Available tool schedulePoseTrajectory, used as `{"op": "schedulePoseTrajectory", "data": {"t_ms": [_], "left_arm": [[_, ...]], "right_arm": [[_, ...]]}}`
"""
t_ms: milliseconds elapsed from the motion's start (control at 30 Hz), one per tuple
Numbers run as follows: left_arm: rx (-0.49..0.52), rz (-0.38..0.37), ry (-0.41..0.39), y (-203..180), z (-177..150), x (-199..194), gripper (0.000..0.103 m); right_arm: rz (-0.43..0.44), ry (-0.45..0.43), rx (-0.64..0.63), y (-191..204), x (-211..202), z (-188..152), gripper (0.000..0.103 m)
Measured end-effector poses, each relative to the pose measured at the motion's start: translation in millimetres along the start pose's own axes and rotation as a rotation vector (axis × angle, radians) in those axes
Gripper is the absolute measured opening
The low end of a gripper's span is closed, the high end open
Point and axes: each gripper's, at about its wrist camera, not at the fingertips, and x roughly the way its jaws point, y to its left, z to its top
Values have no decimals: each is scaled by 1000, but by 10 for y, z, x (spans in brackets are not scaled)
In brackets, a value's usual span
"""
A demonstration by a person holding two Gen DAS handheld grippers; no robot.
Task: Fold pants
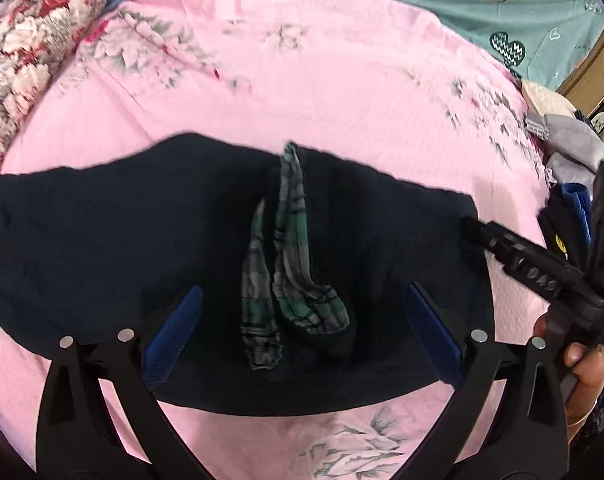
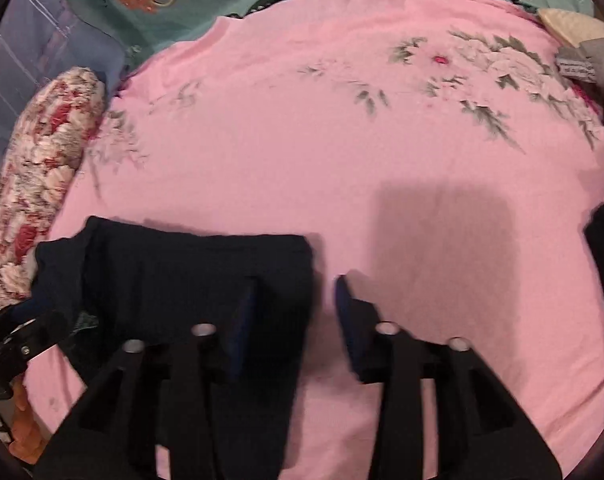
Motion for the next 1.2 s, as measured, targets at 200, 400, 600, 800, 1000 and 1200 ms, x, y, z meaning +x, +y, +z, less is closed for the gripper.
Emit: {"op": "schedulePoseTrajectory", "data": {"t_ms": [200,400,600,800,1000,1200], "left_arm": [[-35,144,1,182,-110,72,100],[-36,170,6,428,-234,5,101],[-89,115,36,628,-241,33,101],[-88,96,39,709,-271,-78,101],[-41,81,-132,714,-127,-491,101],[22,127,-157,349,262,-230,101]], "right_arm": [[9,-49,6,30,-137,-17,60],[110,-140,49,-16,-330,-4,60],[292,-63,78,38,-256,4,60],[192,25,84,71,-18,-37,60],[242,5,146,-42,-98,-24,60],[138,-156,10,217,-321,-27,60]]}}
